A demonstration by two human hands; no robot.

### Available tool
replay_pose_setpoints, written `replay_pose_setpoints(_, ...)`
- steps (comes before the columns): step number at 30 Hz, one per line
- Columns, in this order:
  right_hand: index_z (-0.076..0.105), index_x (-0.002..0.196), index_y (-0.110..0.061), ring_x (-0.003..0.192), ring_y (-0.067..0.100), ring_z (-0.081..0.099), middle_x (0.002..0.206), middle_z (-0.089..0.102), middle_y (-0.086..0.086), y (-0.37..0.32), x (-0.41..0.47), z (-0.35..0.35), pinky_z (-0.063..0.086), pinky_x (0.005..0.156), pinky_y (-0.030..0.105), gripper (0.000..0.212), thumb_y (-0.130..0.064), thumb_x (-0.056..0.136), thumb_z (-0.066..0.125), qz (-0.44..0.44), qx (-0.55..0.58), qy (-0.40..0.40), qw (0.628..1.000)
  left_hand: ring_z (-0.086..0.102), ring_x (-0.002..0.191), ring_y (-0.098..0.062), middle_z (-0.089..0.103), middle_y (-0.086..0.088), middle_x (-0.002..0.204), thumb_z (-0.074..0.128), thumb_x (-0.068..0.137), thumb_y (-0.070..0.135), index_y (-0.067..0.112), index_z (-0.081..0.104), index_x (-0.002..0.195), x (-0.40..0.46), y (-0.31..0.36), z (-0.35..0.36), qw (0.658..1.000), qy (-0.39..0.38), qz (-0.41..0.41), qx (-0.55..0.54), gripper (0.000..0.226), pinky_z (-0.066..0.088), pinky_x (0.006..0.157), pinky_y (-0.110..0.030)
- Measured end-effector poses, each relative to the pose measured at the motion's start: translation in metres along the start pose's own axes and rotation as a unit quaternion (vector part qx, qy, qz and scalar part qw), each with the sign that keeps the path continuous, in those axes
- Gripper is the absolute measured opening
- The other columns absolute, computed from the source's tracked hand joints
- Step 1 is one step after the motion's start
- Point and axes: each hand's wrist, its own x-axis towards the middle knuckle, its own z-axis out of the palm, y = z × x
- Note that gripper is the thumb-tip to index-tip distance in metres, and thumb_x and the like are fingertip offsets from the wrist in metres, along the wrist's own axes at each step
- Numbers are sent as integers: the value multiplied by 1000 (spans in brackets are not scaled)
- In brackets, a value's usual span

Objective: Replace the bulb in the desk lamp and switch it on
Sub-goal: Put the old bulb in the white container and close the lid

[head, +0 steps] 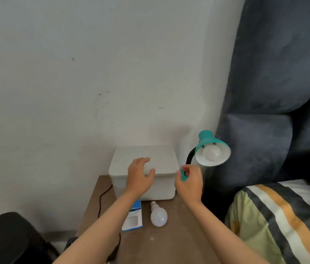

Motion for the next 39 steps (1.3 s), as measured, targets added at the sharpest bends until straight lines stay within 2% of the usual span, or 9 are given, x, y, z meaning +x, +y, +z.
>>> replay_pose_setpoints(3,52,122,-13,114,26,49,119,53,9,-4,7,17,41,94,31,56,-35,75,74,10,-30,-116,993,28,136,-31,33,-14,144,63,79,48,20,43,133,5,-29,-19,993,18,-58,100,63,21,114,-46)
replay_pose_setpoints(5,38,137,-19,130,26,36,138,38,10,-5,15,24,35,105,35,86,-51,67,75,17,-65,-188,980,18,140,-34,22,-17,150,60,74,63,21,29,141,9,-44,-32,984,2,-105,144,86,16,115,-48)
replay_pose_setpoints(8,21,147,-24,142,28,19,152,19,11,-3,31,31,27,115,44,116,-64,54,78,50,-91,-264,959,23,138,-36,26,-18,149,60,58,79,18,19,144,20,-69,-49,978,-50,-143,146,113,22,113,-51)
replay_pose_setpoints(10,20,147,-22,140,27,24,151,22,11,-2,40,37,29,114,45,124,-66,47,79,70,-97,-301,946,38,131,-28,41,-9,141,61,43,86,23,27,138,28,-83,-57,982,-70,-138,105,119,34,107,-51)
replay_pose_setpoints(15,48,117,-17,115,22,43,123,42,7,-3,46,43,41,96,32,87,-59,49,83,56,-115,-307,943,51,116,-17,54,1,126,73,42,72,25,40,126,35,-92,-65,990,-98,-100,30,102,48,96,-44)
replay_pose_setpoints(20,49,103,-22,121,25,38,127,40,10,-1,42,45,40,103,38,72,-59,51,81,48,-102,-302,947,54,109,-20,54,-5,122,73,39,74,22,43,122,35,-99,-64,987,-102,-120,15,102,51,92,-44)
replay_pose_setpoints(31,53,117,-20,130,27,32,136,37,11,-10,35,47,36,109,44,82,-64,53,77,32,-74,-286,955,49,114,-23,49,-9,125,78,59,53,15,42,124,27,-86,-76,989,-84,-118,18,84,47,95,-38)
replay_pose_setpoints(34,48,125,-19,136,29,25,142,33,13,-9,34,49,33,111,47,95,-73,50,70,33,-84,-288,953,47,114,-23,43,-11,126,76,70,45,12,39,126,26,-85,-74,988,-81,-118,52,75,40,88,-27)
replay_pose_setpoints(39,37,135,-21,137,30,25,142,32,12,0,28,52,36,109,50,110,-92,50,47,25,-116,-294,948,52,107,-24,43,-10,126,68,74,53,14,37,125,26,-84,-77,990,-68,-91,81,72,45,84,-30)
